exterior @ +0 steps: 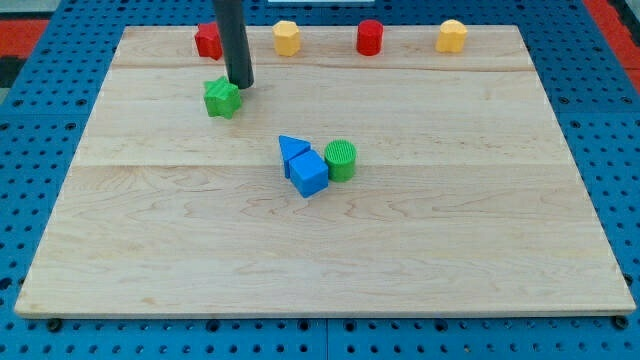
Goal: Place the green circle to the right of the green star
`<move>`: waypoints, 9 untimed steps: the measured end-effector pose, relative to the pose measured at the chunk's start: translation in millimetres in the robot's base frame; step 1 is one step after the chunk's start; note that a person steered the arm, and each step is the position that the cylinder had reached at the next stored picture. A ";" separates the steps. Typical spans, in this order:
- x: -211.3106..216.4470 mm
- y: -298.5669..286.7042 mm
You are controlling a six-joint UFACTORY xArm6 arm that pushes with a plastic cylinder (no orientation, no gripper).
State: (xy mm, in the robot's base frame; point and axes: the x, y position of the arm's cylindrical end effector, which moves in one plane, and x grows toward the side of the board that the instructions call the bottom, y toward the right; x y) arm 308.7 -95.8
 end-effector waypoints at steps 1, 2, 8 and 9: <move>2.7 28.6; 27.9 -18.9; 194.0 168.7; 201.0 137.0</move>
State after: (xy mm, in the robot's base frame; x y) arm 509.7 41.2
